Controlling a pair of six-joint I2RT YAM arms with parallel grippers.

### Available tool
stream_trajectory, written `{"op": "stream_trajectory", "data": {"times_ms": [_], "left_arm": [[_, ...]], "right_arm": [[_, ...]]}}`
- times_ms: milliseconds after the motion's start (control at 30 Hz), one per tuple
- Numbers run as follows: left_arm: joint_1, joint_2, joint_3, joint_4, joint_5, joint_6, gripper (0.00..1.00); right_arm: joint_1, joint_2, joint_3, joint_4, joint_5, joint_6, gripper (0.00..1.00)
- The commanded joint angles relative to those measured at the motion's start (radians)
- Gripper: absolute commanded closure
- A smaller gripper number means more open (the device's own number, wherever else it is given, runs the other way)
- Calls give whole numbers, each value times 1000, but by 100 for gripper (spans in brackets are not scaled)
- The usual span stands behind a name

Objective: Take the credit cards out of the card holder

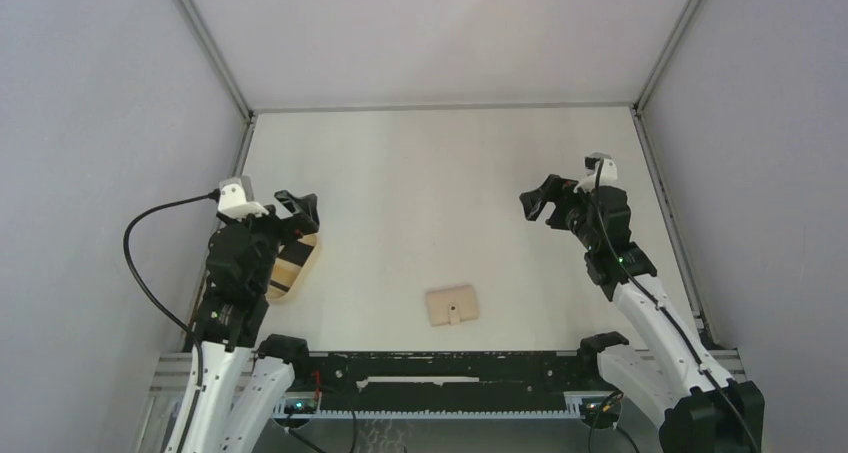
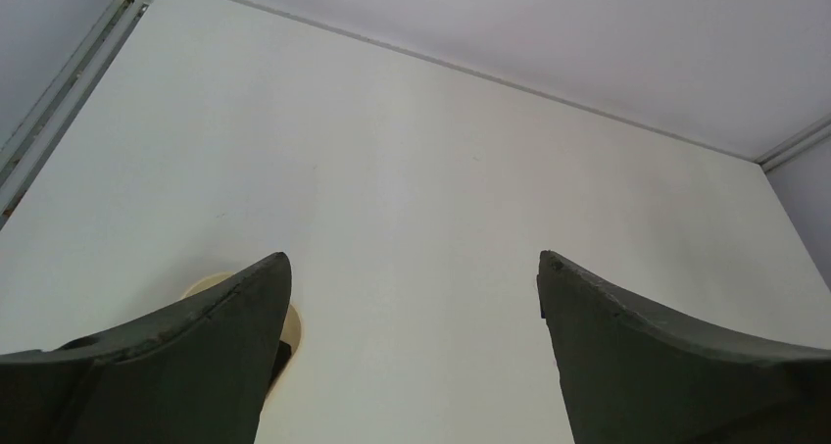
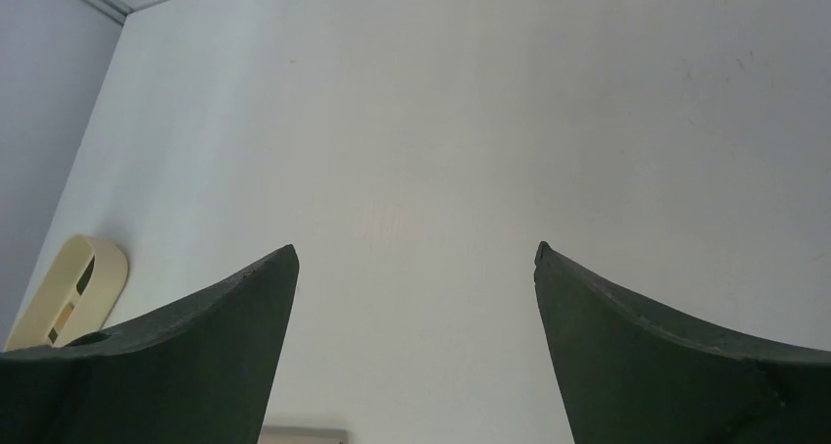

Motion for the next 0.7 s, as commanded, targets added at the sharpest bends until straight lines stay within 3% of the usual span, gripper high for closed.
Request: {"op": "stream_trajectory", "data": {"times_ms": [0, 200, 300, 500, 667], "left_arm": [[7, 4, 10, 19, 19, -4, 0], [8, 18, 24, -10, 49, 5, 0], [27, 28, 50, -50, 46, 35, 0], [207, 239, 91, -197, 229, 31, 0], [239, 448, 108, -289, 49, 108, 5]], "right_arm": [[6, -59, -11, 47, -15, -66, 0], [9, -27, -12, 111, -59, -29, 0], [25, -1, -8, 103, 48, -3, 0], [33, 32, -4, 83, 45, 22, 0], [23, -25, 9, 33, 22, -15, 0]]}}
